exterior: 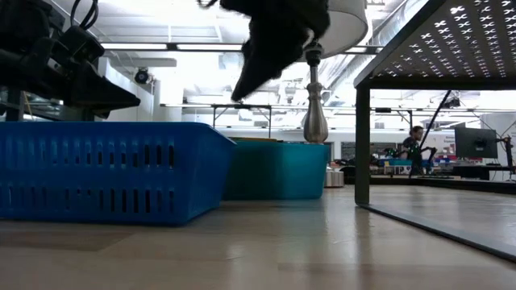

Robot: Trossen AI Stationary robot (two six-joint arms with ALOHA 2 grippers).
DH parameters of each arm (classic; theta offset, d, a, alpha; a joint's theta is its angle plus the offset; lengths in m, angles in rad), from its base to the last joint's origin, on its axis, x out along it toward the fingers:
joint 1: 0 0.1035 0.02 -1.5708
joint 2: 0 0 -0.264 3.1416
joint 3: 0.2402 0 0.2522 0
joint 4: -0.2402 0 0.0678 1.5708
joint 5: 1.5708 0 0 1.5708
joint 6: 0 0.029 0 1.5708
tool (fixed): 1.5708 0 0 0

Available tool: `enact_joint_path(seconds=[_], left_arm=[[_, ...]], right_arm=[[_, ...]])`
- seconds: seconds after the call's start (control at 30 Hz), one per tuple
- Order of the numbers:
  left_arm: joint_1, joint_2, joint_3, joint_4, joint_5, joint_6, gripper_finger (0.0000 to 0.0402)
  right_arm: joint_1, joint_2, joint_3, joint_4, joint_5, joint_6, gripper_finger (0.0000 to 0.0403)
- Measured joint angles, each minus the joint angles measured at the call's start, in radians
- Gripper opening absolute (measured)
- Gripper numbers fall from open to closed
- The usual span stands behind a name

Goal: Pick & Place Office Desk Supplies
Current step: Put the top blue bin on the shelf

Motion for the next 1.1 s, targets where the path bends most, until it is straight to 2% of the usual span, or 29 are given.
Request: enact_joint_path(seconds=[0.17,1.1], left_arm=[[0.0,0.0,0.0,0.005,0.0,0.0,0.0079],[0.0,0.0,0.0,0.025,-0.004,0.0,0.0079]], right_arm=[[0.001,0.09,0.052,-0.082,-0.023,0.017,0.0126],[-0.013,0.199,0.054,-0.124,-0.068,0.092,0.0118]])
